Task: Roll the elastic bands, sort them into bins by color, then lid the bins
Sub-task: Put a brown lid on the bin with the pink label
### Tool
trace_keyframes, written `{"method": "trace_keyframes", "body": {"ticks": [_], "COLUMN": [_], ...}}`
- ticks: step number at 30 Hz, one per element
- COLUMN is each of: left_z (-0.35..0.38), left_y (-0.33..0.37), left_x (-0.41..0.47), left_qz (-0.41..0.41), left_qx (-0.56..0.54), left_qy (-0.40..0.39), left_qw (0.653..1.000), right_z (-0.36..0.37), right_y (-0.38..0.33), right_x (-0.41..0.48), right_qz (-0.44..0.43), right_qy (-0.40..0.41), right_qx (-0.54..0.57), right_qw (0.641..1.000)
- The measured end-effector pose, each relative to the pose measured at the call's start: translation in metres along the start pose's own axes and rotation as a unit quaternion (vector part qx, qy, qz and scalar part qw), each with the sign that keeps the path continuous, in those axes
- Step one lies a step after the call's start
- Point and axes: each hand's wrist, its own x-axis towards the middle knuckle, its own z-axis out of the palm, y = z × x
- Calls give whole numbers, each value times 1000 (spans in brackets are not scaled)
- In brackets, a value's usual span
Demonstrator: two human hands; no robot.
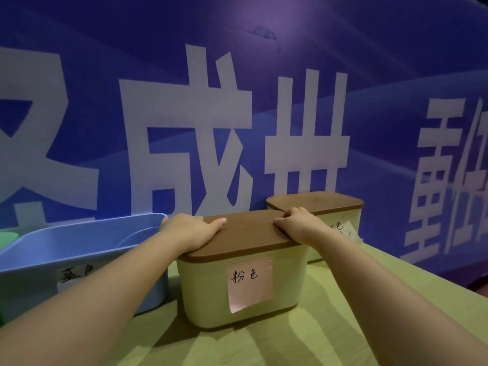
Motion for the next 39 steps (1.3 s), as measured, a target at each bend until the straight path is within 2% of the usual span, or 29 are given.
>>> {"method": "trace_keyframes", "body": {"ticks": [5,8,10,12,14,16,17,19,22,24,35,39], "left_z": [0,-3,-5,-4,-2,2,1,0,1,2,5,9], "left_y": [0,3,10,18,19,22,18,13,12,15,14,10], "left_x": [-2,-13,-31,-55,-74,-78,-77,-74,-69,-66,-39,-25], "left_qz": [-13,-13,36,99,153,176,172,155,133,128,108,106], "left_qx": [-33,-55,-76,-90,-16,33,40,34,31,21,6,9], "left_qy": [5,76,108,64,41,55,58,54,44,47,52,61], "left_qw": [999,996,991,989,987,982,983,986,990,990,993,992], "right_z": [1,3,4,5,6,5,6,7,27,43,55,54], "right_y": [1,3,4,3,-1,-1,-5,-8,-5,2,3,-2], "right_x": [0,-1,0,1,0,-6,-10,-24,-47,-56,-38,-27], "right_qz": [-4,14,30,46,70,83,61,-34,-150,-179,-163,-160], "right_qy": [20,36,42,51,73,130,178,252,289,312,208,193], "right_qx": [-14,-11,0,2,2,-12,-18,-18,-28,-36,-89,-90], "right_qw": [1000,999,999,998,995,988,982,967,945,933,960,964]}}
